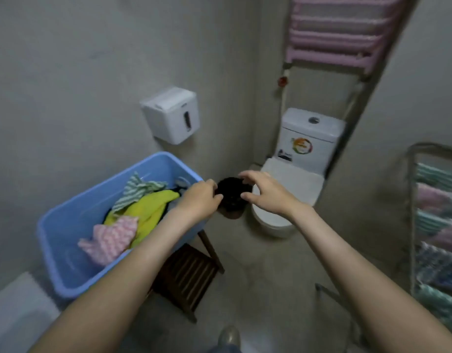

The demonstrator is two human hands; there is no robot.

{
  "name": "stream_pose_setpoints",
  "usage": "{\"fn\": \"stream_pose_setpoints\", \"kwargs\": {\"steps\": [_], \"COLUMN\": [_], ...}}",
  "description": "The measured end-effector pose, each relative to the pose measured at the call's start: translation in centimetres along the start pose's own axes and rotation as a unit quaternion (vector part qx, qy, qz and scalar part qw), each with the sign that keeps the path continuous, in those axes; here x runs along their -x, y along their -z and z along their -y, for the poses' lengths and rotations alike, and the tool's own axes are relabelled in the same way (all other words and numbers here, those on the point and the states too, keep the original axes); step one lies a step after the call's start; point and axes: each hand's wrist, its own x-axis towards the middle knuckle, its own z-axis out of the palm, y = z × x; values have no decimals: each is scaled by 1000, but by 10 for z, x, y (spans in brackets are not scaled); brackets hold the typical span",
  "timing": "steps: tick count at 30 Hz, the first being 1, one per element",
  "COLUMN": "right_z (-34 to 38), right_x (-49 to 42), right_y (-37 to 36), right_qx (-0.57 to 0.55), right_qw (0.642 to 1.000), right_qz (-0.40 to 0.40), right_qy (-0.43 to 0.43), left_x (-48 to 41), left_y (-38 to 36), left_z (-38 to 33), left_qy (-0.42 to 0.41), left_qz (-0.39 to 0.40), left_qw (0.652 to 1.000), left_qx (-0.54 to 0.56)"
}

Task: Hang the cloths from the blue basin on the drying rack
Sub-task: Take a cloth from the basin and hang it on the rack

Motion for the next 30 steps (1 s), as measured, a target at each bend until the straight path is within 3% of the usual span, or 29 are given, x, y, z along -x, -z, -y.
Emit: {"fn": "stream_pose_setpoints", "kwargs": {"steps": [7, 14, 18, 21, 25, 30], "right_z": [102, 155, 170, 176, 181, 186], "right_x": [-125, -169, -173, -172, -174, -183], "right_y": [-91, -162, -187, -195, -193, -173], "right_qx": [-5, 10, 27, 45, 15, -74], "right_qw": [986, 952, 917, 893, 891, 916], "right_qz": [143, 287, 373, 420, 417, 339], "right_qy": [86, 105, 141, 157, 179, 201], "left_x": [14, 36, 42, 46, 50, 44], "left_y": [38, 41, 40, 37, 41, 52], "left_z": [154, 237, 251, 253, 254, 246], "left_qy": [165, 279, 287, 283, 263, 229], "left_qz": [-48, 54, 135, 151, 143, 70], "left_qw": [984, 959, 948, 947, 950, 956], "left_qx": [43, 3, -6, 18, 82, 168]}}
